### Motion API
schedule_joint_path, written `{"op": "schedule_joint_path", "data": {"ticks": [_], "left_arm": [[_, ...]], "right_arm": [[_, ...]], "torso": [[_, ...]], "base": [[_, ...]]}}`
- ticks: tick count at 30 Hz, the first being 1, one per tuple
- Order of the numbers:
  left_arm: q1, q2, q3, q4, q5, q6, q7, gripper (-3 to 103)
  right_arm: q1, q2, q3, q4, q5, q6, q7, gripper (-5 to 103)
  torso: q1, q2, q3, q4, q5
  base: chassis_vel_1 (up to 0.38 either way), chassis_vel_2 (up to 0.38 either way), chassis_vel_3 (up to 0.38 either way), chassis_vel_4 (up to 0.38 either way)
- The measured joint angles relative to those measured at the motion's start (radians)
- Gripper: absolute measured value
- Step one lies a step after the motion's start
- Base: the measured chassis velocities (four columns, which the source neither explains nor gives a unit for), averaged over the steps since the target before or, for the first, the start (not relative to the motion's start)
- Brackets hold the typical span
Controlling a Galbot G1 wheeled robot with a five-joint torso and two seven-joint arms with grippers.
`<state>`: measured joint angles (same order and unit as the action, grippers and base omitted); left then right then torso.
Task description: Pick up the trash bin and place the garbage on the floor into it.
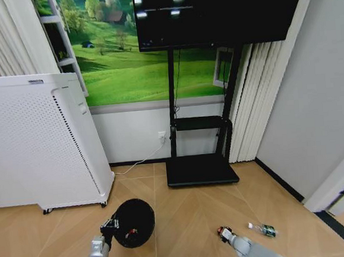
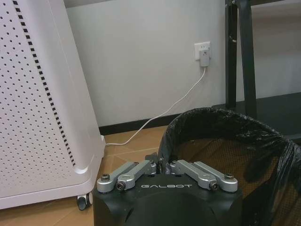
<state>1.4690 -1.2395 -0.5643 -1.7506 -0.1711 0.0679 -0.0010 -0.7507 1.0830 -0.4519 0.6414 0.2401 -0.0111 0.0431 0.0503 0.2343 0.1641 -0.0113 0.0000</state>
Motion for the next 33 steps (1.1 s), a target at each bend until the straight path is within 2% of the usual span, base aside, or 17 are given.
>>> {"op": "schedule_joint_path", "data": {"ticks": [4,12,15,16,17,18,20,21,24,26,29,32,33], "left_arm": [[0.0,0.0,0.0,0.0,0.0,-0.002,0.0,6],[-0.002,0.003,-0.002,0.001,-0.003,-0.003,-0.001,6],[-0.018,0.008,0.017,0.0,-0.005,-0.001,-0.007,6],[-0.018,0.008,0.017,0.0,-0.005,-0.001,-0.007,6],[-0.032,0.009,0.035,-0.001,-0.006,0.004,-0.012,6],[-0.032,0.009,0.035,-0.001,-0.006,0.004,-0.012,6],[-0.071,0.017,0.084,-0.003,-0.007,0.012,-0.021,6],[-0.082,0.02,0.097,0.0,-0.008,0.014,-0.024,6],[-0.094,0.023,0.11,0.006,-0.008,0.015,-0.027,6],[-0.12,0.025,0.143,0.02,-0.007,0.018,-0.036,6],[-0.131,0.021,0.159,0.025,-0.006,0.021,-0.041,6],[-0.163,0.0,0.208,0.042,0.002,0.03,-0.054,6],[-0.163,0.0,0.208,0.042,0.002,0.03,-0.054,6]], "right_arm": [[-0.004,0.0,0.004,0.004,0.0,0.002,0.001,15],[-0.025,-0.029,0.037,0.064,0.008,-0.001,0.005,15],[-0.065,-0.102,0.099,0.217,0.063,-0.007,0.036,15],[-0.065,-0.102,0.099,0.217,0.063,-0.007,0.036,15],[-0.093,-0.149,0.129,0.318,0.114,-0.029,0.049,15],[-0.093,-0.149,0.129,0.318,0.114,-0.029,0.049,15],[-0.202,-0.271,0.252,0.605,0.214,-0.072,0.058,15],[-0.241,-0.305,0.302,0.684,0.234,-0.077,0.058,15],[-0.284,-0.34,0.356,0.752,0.247,-0.079,0.057,15],[-0.376,-0.404,0.47,0.885,0.264,-0.08,0.046,15],[-0.426,-0.43,0.526,0.951,0.271,-0.077,0.041,15],[-0.502,-0.456,0.599,1.053,0.28,0.004,-0.009,15],[-0.502,-0.456,0.599,1.053,0.28,0.004,-0.009,15]], "torso": [[0.0,0.0,0.0,0.0,-0.0001],[0.0,0.0,0.0,0.0001,0.0],[0.0,0.0,0.0,-0.0001,-0.0001],[0.0,0.0,0.0,-0.0001,-0.0001],[0.0,0.0,0.0,0.0002,0.0001],[0.0,0.0,0.0,0.0002,0.0001],[0.0,0.0,0.0,-0.0001,0.0002],[0.0,0.0,0.0,0.0002,0.0001],[0.0,0.0,0.0,0.0003,0.0001],[0.0,0.0,0.0,-0.0004,-0.0003],[0.0,0.0,0.0,-0.0004,-0.0001],[0.0,0.0,0.0,-0.0001,0.0],[0.0,0.0,0.0,-0.0001,0.0]], "base": [[0.0,0.0,0.0,0.0],[0.0,0.0,0.0,0.0],[0.0,0.0,0.0,0.0],[0.0,0.0,0.0,0.0],[0.0,0.0,0.0,0.0],[0.0,0.0,0.0,0.0],[0.0,0.0,0.0,0.0],[0.0,0.0,0.0,0.0],[0.0,0.0,0.0,0.0],[0.0,0.0,0.0,0.0],[0.0,0.0,0.0,0.0],[0.0,0.0,0.0,0.0],[0.0,0.0,0.0,0.0]]}}
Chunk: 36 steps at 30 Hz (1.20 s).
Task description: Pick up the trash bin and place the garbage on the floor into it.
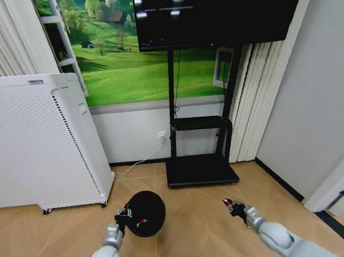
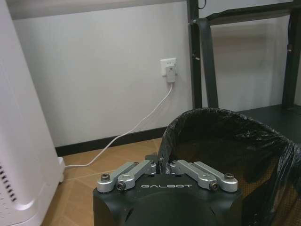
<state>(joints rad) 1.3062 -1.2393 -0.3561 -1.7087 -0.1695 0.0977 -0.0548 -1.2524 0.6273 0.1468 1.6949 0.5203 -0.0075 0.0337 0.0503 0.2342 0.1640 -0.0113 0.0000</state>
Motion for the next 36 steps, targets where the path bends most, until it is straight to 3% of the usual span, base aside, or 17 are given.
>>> {"op": "schedule_joint_path", "data": {"ticks": [2,6,20,29,36], "left_arm": [[-0.018,-0.013,0.024,0.007,0.004,0.005,-0.004,6],[-0.055,-0.027,0.058,0.023,0.007,0.01,-0.009,6],[-0.174,-0.088,0.19,0.127,0.013,0.009,-0.027,6],[-0.21,-0.144,0.266,0.173,0.031,0.019,-0.037,6],[-0.215,-0.162,0.275,0.192,0.042,0.019,-0.038,6]], "right_arm": [[-0.006,0.002,0.001,0.032,0.007,0.071,-0.054,15],[0.019,0.027,-0.038,0.078,0.015,0.126,-0.108,15],[0.16,0.119,-0.196,0.089,0.046,0.169,-0.186,15],[0.3,0.198,-0.319,0.003,0.05,0.174,-0.19,15],[0.362,0.222,-0.367,-0.037,0.054,0.168,-0.183,12]], "torso": [[0.0,0.0,0.0,0.0001,0.0001],[0.0,0.0,0.0,0.0001,0.0003],[0.0,0.0,0.0,-0.0002,-0.0001],[0.0,0.0,0.0,0.0002,-0.0001],[0.0,0.0,0.0,0.0003,0.0]], "base": [[0.0,0.0,0.0,0.0],[0.0,0.0,0.0,0.0],[0.0,0.0,0.0,0.0],[0.0,0.0,0.0,0.0],[0.0,0.0,0.0,0.0]]}}
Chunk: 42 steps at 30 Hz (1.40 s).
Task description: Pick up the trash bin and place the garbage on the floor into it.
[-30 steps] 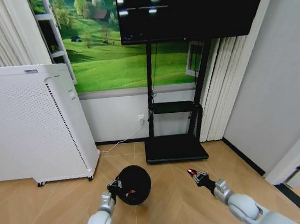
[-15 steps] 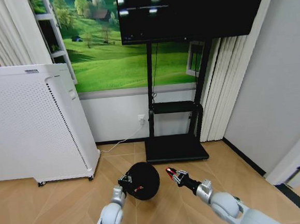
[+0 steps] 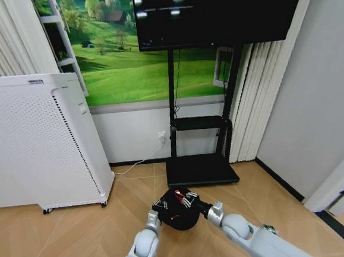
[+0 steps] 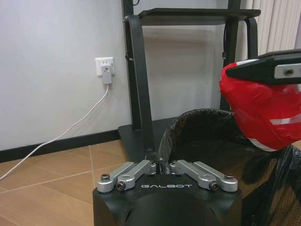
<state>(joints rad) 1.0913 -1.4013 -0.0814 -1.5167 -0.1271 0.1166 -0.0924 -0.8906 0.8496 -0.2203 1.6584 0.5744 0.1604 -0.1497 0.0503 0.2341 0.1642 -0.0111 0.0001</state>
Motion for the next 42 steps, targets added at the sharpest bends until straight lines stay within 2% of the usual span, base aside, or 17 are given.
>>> {"op": "schedule_joint_path", "data": {"ticks": [3,4,7,10,11,13,14,15,17,19,23,27,30,32,33,37,42], "left_arm": [[0.0,0.0,-0.002,0.001,0.001,-0.001,0.0,6],[0.0,0.0,-0.004,0.001,0.001,-0.002,0.0,6],[0.0,0.001,-0.005,0.001,0.001,-0.003,0.0,6],[0.0,-0.001,-0.011,0.001,0.003,-0.005,0.001,6],[0.0,-0.001,-0.011,0.001,0.003,-0.005,0.001,6],[0.001,-0.001,-0.014,-0.002,0.005,-0.005,0.001,6],[0.001,-0.001,-0.014,-0.002,0.005,-0.005,0.001,6],[0.002,0.0,-0.015,-0.004,0.005,-0.005,0.002,6],[0.008,0.01,-0.027,-0.024,0.003,-0.004,0.002,6],[0.012,0.016,-0.034,-0.035,-0.001,-0.003,0.002,6],[0.056,0.067,-0.109,-0.118,-0.036,0.017,0.0,6],[0.107,0.111,-0.177,-0.192,-0.055,0.024,-0.002,6],[0.194,0.155,-0.286,-0.306,-0.069,0.025,-0.003,6],[0.21,0.158,-0.303,-0.324,-0.072,0.026,-0.003,6],[0.251,0.163,-0.348,-0.368,-0.079,0.031,-0.003,6],[0.336,0.174,-0.414,-0.445,-0.09,0.033,-0.007,6],[0.405,0.178,-0.462,-0.504,-0.09,0.03,-0.012,6]], "right_arm": [[0.0,-0.003,0.0,0.001,0.008,-0.019,-0.003,19],[-0.003,-0.005,0.002,0.005,0.01,-0.027,-0.006,30],[-0.006,-0.006,0.003,0.006,0.011,-0.03,-0.006,30],[-0.013,-0.012,0.01,0.009,0.011,-0.032,-0.006,47],[-0.013,-0.012,0.01,0.009,0.011,-0.032,-0.006,47],[-0.015,-0.013,0.015,0.008,0.01,-0.032,-0.005,58],[-0.015,-0.013,0.015,0.008,0.01,-0.032,-0.005,58],[-0.017,-0.013,0.018,0.008,0.01,-0.032,-0.003,64],[-0.029,-0.002,0.049,0.004,0.011,-0.032,0.019,75],[-0.035,0.002,0.064,0.002,0.013,-0.033,0.028,80],[-0.074,0.026,0.183,-0.039,0.016,-0.04,0.058,95],[-0.09,0.034,0.247,-0.083,0.015,-0.047,0.084,100],[-0.103,0.058,0.32,-0.139,0.015,-0.108,0.175,100],[-0.103,0.063,0.327,-0.146,0.018,-0.119,0.19,100],[-0.103,0.084,0.353,-0.179,0.017,-0.151,0.233,100],[-0.1,0.125,0.399,-0.245,-0.003,-0.181,0.295,100],[-0.118,0.154,0.445,-0.273,-0.018,-0.214,0.358,100]], "torso": [[0.0,0.0,0.0,-0.0003,-0.0001],[0.0,0.0,0.0,-0.0003,-0.0001],[0.0,0.0,0.0,-0.0003,-0.0001],[0.0,0.0,0.0,-0.0002,-0.0001],[0.0,0.0,0.0,-0.0002,-0.0001],[0.0,0.0,0.0,-0.0001,-0.0001],[0.0,0.0,0.0,-0.0001,-0.0001],[0.0,0.0,0.0,-0.0002,-0.0001],[0.0,0.0,0.0,-0.0003,-0.0001],[0.0,0.0,0.0,-0.0002,-0.0002],[0.0,0.0,0.0,-0.0001,-0.0003],[0.0,0.0,0.0,-0.0001,-0.0002],[0.0,0.0,0.0,-0.0002,0.0],[0.0,0.0,0.0,-0.0001,-0.0002],[0.0,0.0,0.0,0.0002,-0.0003],[0.0,0.0,0.0,0.0001,-0.0003],[0.0,0.0,0.0,-0.0002,-0.0001]], "base": [[0.0,0.0,0.0,0.0],[0.0,0.0,0.0,0.0],[0.0,0.0,0.0,0.0],[0.0,0.0,0.0,0.0],[0.0,0.0,0.0,0.0],[0.0,0.0,0.0,0.0],[0.0,0.0,0.0,0.0],[0.0,0.0,0.0,0.0],[0.0,0.0,0.0,0.0],[0.0,0.0,0.0,0.0],[0.0,0.0,0.0,0.0],[0.0,0.0,0.0,0.0],[0.0,0.0,0.0,0.0],[0.0,0.0,0.0,0.0],[0.0,0.0,0.0,0.0],[0.0,0.0,0.0,0.0],[0.0,0.0,0.0,0.0]]}}
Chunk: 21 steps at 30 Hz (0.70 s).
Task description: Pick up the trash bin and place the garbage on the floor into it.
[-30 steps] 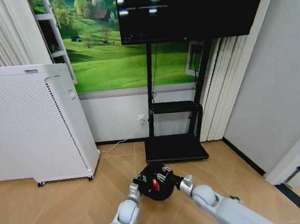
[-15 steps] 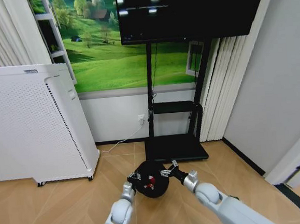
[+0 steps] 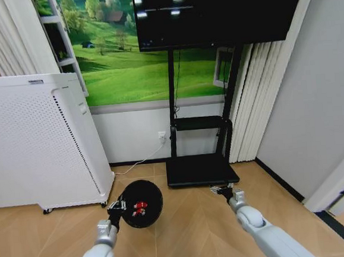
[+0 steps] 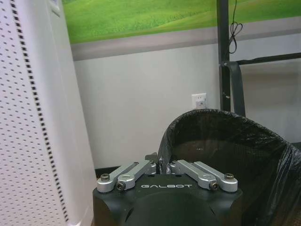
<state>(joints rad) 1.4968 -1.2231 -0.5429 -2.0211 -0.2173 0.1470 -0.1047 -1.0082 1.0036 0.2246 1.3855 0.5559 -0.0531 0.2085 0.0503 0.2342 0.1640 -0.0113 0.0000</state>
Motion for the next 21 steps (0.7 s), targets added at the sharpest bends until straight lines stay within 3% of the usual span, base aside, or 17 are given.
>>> {"op": "schedule_joint_path", "data": {"ticks": [5,10,21], "left_arm": [[0.038,-0.002,-0.03,-0.032,0.003,-0.003,-0.002,6],[0.034,0.002,-0.034,-0.032,0.003,-0.004,-0.005,6],[0.022,-0.014,-0.03,0.002,0.011,-0.014,-0.009,6]], "right_arm": [[-0.024,0.027,0.067,0.007,0.0,-0.02,0.061,100],[-0.042,0.012,0.122,0.031,0.007,-0.035,0.075,100],[-0.071,-0.027,0.168,0.062,0.032,-0.033,0.027,100]], "torso": [[0.0,0.0,0.0,0.0001,0.0001],[0.0,0.0,0.0,0.0,0.0001],[0.0,0.0,0.0,0.0003,0.0001]], "base": [[0.0,0.0,0.0,0.0],[0.0,0.0,0.0,0.0],[0.0,0.0,0.0,0.0]]}}
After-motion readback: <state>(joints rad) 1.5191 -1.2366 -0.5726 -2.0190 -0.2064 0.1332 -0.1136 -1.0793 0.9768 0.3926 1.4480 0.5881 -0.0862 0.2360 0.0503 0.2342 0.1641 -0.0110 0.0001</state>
